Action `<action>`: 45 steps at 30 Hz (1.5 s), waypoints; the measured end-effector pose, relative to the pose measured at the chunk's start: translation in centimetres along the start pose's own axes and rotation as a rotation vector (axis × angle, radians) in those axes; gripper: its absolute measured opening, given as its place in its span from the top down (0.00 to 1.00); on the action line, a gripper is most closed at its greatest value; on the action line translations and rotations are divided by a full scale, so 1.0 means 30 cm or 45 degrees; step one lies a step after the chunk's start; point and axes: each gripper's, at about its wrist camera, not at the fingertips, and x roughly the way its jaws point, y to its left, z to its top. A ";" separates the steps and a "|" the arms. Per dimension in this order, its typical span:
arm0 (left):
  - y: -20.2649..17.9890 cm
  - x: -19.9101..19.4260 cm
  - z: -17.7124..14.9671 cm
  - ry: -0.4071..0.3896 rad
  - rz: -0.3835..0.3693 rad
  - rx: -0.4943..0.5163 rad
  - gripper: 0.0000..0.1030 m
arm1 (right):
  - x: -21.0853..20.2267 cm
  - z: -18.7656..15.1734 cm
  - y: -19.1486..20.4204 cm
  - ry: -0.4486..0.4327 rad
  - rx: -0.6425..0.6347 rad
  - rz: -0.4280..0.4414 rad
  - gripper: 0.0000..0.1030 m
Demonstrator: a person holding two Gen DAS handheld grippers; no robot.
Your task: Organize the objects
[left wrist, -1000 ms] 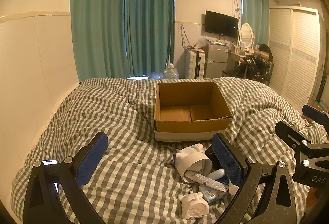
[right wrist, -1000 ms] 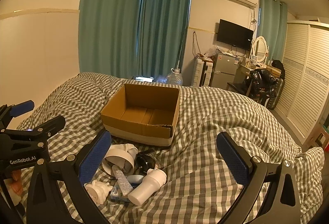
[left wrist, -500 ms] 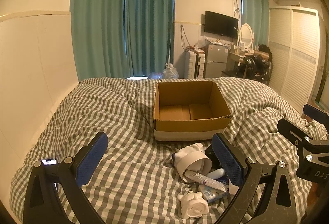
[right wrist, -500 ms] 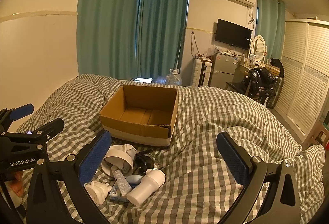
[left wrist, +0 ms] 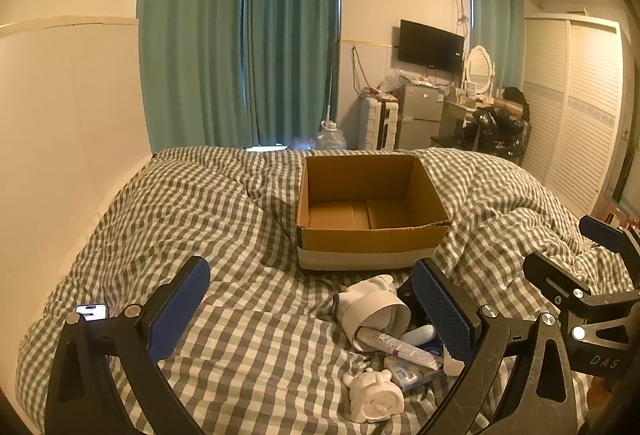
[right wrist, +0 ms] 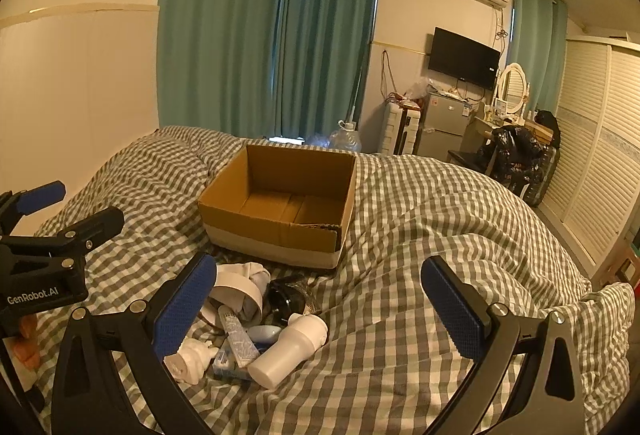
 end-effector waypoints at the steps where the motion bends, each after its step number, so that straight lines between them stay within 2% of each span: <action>1: 0.000 0.000 0.000 -0.003 0.002 0.000 0.00 | -0.003 0.001 0.001 -0.003 0.000 0.001 0.00; 10: -0.014 0.014 -0.007 0.013 -0.019 0.004 0.00 | -0.011 0.000 -0.003 -0.009 -0.016 0.014 0.00; 17: -0.031 0.053 -0.026 0.064 0.001 0.005 0.00 | 0.013 -0.019 -0.016 0.028 -0.019 0.014 0.00; 19: -0.035 0.076 -0.036 0.098 0.032 0.006 0.00 | 0.027 -0.029 -0.018 0.045 -0.024 0.018 0.00; 29: -0.059 0.195 -0.105 0.277 0.098 0.060 0.00 | 0.197 -0.108 -0.028 0.272 -0.012 0.076 0.01; 35: -0.055 0.260 -0.130 0.354 0.096 0.063 0.00 | 0.314 -0.149 -0.002 0.443 -0.044 0.128 0.11; 37: -0.059 0.289 -0.139 0.378 0.099 0.075 0.00 | 0.351 -0.169 0.021 0.511 -0.078 0.150 0.16; 39: -0.062 0.313 -0.144 0.399 0.093 0.077 0.00 | 0.378 -0.183 0.031 0.549 -0.090 0.166 0.25; 45: -0.062 0.365 -0.148 0.430 0.050 0.054 0.00 | 0.471 -0.223 0.026 0.680 -0.065 0.176 0.40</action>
